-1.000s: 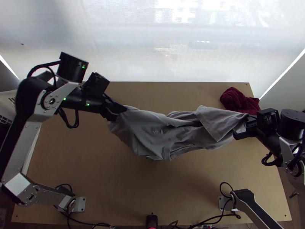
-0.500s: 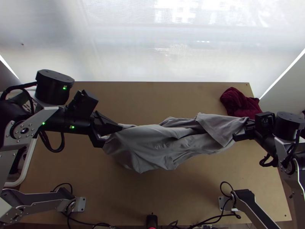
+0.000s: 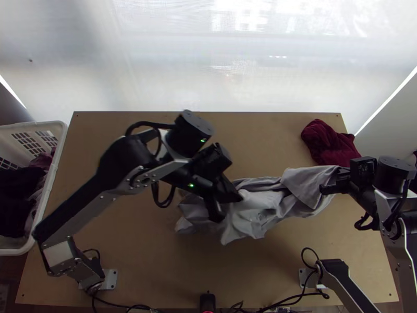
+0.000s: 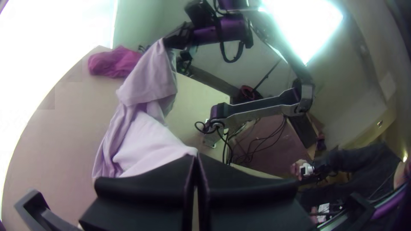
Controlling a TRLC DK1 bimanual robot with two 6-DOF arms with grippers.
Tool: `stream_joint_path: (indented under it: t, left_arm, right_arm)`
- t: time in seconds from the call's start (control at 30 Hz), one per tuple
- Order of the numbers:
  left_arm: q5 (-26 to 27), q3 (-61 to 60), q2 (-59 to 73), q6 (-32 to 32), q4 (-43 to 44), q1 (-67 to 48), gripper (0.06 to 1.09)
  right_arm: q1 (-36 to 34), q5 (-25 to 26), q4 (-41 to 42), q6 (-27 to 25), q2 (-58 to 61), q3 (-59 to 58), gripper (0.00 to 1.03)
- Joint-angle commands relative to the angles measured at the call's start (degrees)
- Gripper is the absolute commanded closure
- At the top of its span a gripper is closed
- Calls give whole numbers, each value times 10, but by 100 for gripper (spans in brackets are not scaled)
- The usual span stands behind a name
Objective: Fold the t-shirt
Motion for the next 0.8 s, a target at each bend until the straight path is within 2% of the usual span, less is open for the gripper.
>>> stream_joint_path:
  t: [0.0, 0.03, 0.07, 0.1, 0.43, 0.53, 0.6, 0.67, 0.73, 0.77]
  left_arm:
    - [3, 41, 98, -11, 51, -112, 65]
    - [3, 41, 99, -11, 54, -121, 34]
    - [2, 41, 100, -12, 58, -127, 14]
    - [2, 41, 101, -13, 60, -130, 10]
    - [-1, 65, 70, -28, 97, -107, 10]
    - [-2, 48, 58, -18, 86, -56, 11]
    - [-3, 1, 41, 5, 81, 4, 11]
    - [-11, -52, 35, 59, 57, 64, 11]
    - [-55, -119, 30, 111, 56, 101, 11]
    - [-77, -166, 20, 124, 86, 113, 11]
  right_arm:
    - [-15, 1, -8, 3, -6, 0, 100]
    - [-19, 1, -8, 2, -8, -4, 100]
    - [-22, 0, -8, 3, -11, -8, 100]
    - [-24, 0, -9, 3, -14, -13, 100]
    - [-25, 0, -11, 24, -26, -35, 100]
    - [-24, 0, -11, 29, -23, -33, 100]
    - [-22, 0, -11, 33, -22, -27, 100]
    - [-20, 0, -11, 36, -25, -21, 100]
    - [-19, 0, -11, 38, -27, -15, 100]
    - [-17, 0, -12, 39, -26, -13, 100]
